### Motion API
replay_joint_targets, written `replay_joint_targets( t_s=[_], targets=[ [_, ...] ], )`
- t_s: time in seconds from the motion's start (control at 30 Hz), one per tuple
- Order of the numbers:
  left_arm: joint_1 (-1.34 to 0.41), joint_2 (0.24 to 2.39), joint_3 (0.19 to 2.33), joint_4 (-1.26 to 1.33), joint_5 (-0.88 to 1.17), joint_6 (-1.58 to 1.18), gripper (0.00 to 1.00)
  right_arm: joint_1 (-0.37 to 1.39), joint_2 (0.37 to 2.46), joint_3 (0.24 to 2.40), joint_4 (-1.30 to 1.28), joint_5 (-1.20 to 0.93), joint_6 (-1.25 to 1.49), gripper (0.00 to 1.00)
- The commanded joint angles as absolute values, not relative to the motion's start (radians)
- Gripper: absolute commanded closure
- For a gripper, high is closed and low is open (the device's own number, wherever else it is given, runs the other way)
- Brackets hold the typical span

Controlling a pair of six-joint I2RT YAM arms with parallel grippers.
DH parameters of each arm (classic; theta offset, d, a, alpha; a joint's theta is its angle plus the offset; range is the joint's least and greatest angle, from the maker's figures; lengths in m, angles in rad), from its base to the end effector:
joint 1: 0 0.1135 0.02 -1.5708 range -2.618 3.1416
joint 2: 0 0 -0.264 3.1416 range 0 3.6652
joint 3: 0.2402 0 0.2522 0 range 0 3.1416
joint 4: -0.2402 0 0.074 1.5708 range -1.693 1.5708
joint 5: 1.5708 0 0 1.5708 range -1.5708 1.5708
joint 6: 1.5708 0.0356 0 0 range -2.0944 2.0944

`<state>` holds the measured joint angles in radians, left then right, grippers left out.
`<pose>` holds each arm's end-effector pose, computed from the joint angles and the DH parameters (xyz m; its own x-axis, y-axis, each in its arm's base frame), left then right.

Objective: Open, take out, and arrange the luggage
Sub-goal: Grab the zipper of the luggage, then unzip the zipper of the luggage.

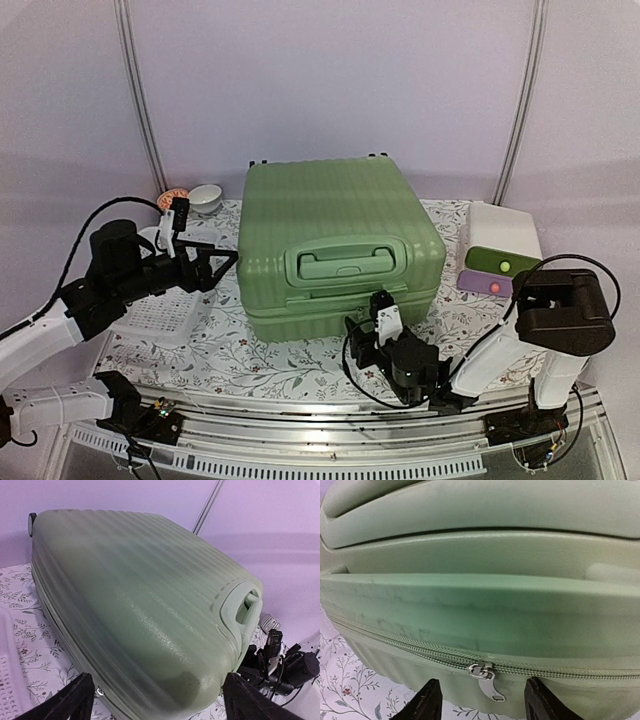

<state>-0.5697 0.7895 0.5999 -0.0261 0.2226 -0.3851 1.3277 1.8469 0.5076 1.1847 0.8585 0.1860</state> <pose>0.1576 -0.1103 0.2904 -0.4329 -0.1578 -0.8875 0.5881 0.6967 -0.4107 0.0990 0.2873 0.1279 -0.1204 0.0165 -0.9926 -0.4396 0.8956 0.0682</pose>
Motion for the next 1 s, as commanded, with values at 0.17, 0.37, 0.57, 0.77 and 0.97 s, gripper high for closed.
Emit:
replay_joint_targets(
  t_s=[0.17,0.37,0.57,0.77,0.97],
  targets=[
    [-0.582,0.791,0.619,-0.051,0.201,-0.327,0.08,1.293,1.917,0.597,1.232,0.910,0.178,0.66],
    [-0.582,0.792,0.625,-0.055,0.194,-0.316,0.08,1.287,1.906,0.600,1.209,0.909,0.187,0.95],
    [-0.581,0.803,0.657,-0.087,0.189,-0.311,0.08,1.287,1.861,0.553,1.194,0.919,0.196,0.99],
    [-0.584,0.824,0.721,-0.157,0.185,-0.322,0.09,1.282,1.780,0.463,1.160,0.960,0.207,0.99],
    [-0.619,0.841,0.731,-0.165,0.142,-0.330,0.09,1.266,1.683,0.411,1.010,1.017,0.264,0.99]
  ],
)
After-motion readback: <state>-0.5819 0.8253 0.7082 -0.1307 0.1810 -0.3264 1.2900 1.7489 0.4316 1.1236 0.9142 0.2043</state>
